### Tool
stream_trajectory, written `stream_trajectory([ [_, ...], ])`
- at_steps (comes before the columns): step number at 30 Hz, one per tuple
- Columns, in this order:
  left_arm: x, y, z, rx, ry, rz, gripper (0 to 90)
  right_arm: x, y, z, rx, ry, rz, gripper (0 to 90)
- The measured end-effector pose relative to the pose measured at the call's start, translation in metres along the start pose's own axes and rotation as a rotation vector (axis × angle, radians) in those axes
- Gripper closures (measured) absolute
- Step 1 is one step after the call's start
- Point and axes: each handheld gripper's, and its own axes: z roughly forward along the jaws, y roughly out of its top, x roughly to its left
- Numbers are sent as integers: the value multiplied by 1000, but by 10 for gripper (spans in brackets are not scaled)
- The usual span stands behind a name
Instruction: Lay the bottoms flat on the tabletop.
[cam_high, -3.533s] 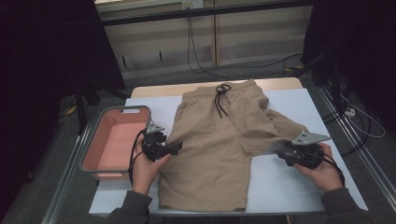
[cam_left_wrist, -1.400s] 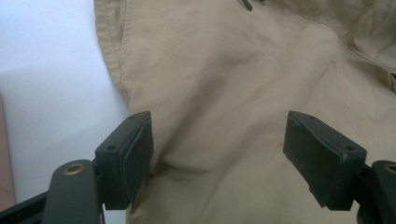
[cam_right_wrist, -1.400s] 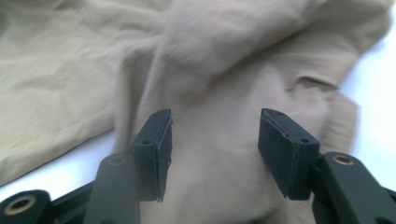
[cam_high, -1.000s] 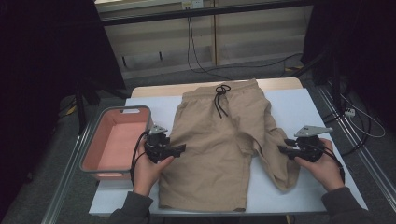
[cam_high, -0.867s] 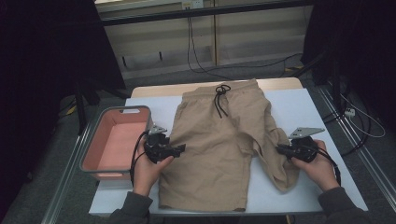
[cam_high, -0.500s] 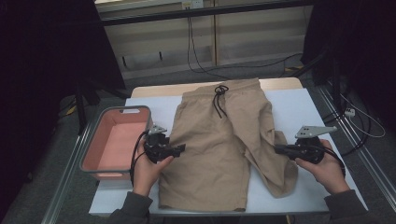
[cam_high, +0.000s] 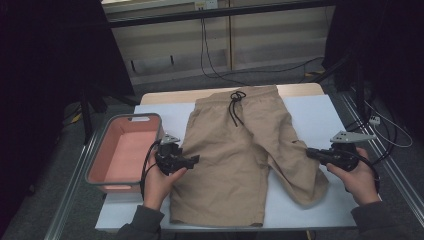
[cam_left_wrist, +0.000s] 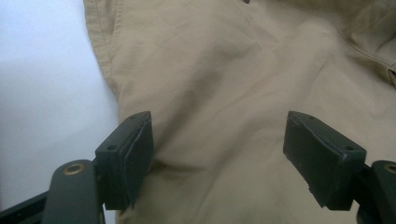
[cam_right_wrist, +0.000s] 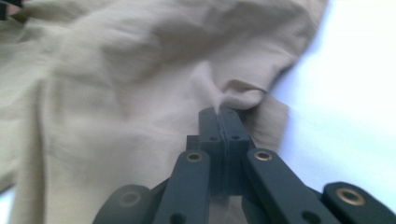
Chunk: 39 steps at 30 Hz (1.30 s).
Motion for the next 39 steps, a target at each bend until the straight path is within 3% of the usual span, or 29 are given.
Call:
stream_trajectory([
  [5,-2,0,1,1,-1,-1,246,-15,-12,7,42,-58,37,900],
  [11,-2,-1,3,6,-3,-2,246,-15,-14,12,68,-112,-5,896],
  [15,-2,0,1,1,-3,0,246,-10,-13,12,74,-131,-28,796],
  [20,-2,0,1,1,-2,3,245,6,-6,3,56,-112,-91,627],
  [26,-6,1,0,-1,-10,16,243,34,1,0,49,-34,-147,490],
  [36,-5,3,-9,-25,-9,18,234,66,1,-4,50,40,-200,476],
  [39,-5,2,-11,-29,-11,12,235,73,2,-5,44,72,-203,512],
])
